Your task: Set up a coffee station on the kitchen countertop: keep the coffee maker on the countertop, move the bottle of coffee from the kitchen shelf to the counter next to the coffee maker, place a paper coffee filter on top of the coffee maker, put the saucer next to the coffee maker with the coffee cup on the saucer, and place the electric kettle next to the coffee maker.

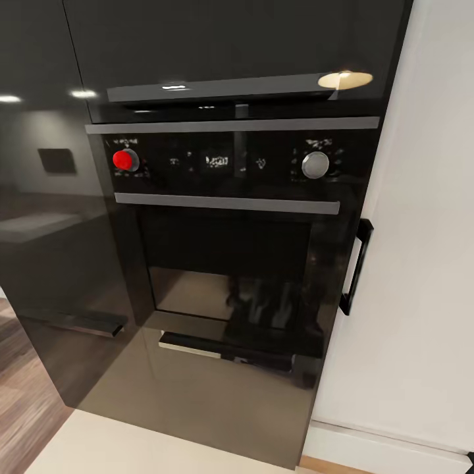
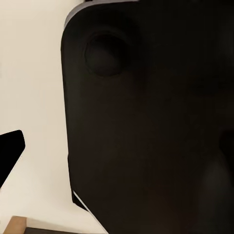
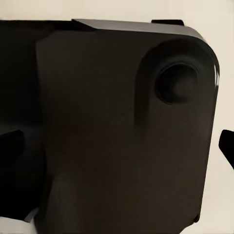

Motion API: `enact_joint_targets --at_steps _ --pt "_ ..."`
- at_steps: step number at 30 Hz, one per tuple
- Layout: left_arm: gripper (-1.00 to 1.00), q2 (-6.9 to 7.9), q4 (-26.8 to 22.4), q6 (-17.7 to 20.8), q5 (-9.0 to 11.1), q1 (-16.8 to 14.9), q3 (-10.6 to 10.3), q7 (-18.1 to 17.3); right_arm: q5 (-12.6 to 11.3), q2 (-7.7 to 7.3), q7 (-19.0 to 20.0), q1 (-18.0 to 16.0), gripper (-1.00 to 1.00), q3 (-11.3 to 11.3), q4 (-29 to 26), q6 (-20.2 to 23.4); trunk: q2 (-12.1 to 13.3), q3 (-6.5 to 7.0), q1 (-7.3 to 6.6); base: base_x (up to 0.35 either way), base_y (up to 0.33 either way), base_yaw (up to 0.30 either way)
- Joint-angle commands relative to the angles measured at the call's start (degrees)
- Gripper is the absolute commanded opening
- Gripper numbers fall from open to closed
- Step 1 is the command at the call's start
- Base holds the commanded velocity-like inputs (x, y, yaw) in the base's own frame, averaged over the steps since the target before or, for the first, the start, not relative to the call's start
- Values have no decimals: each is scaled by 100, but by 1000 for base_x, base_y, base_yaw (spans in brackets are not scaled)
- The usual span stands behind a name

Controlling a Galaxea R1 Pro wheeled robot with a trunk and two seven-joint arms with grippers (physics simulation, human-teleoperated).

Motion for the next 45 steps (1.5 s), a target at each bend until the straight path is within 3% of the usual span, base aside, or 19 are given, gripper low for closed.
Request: enact_joint_targets --at_steps 1,10,11,12,17,18,22,24,33,42,45 --pt "100 -3 -8 -21 3 -5 -2 -2 -2 6 1 -1 100 0 -36 -15 -3 -5 0 0 0 0" --pt "100 54 -274 -290 2 -41 -7 -5 11 -22 -20 -1 100 -13 -327 -287 -3 -5 0 0 0 0" --pt "100 64 -525 -1197 -1 -50 -10 -5 15 -39 -25 -1 100 -14 -1014 -500 -3 -5 0 0 0 0" --pt "100 75 -586 -1240 -4 -59 -11 -4 18 -56 -28 -1 100 -15 -1160 -512 -3 -5 0 0 0 0" --pt "100 164 -1020 -1308 -3 -210 -6 -2 21 -139 -33 -21 100 -16 -1806 -602 -3 -5 0 0 0 0" --pt "100 169 -1309 -1320 4 -423 -3 -2 19 -150 -33 -33 100 -22 -2208 -1029 -3 -5 0 0 0 0" --pt "100 169 -1493 -1323 12 -680 -3 -16 16 -152 -33 -43 100 -25 -2388 -1464 -3 -5 0 0 0 0" --pt "100 173 -1531 -1317 8 -959 -2 -59 47 -261 -11 -197 100 -19 -2570 -1593 -3 -5 0 0 0 0" --pt "100 238 -1484 -1321 16 -946 33 -20 58 -341 12 -228 100 -16 -2603 -1599 -3 -2 0 0 0 -68" --pt "100 239 -1464 -1342 7 -927 253 5 42 -364 4 -229 100 -30 -2594 -1590 -3 -1 0 0 0 -283" --pt "100 244 -1470 -1346 7 -932 426 17 32 -398 3 -229 100 -39 -2595 -1590 -3 -1 0 0 0 -299"
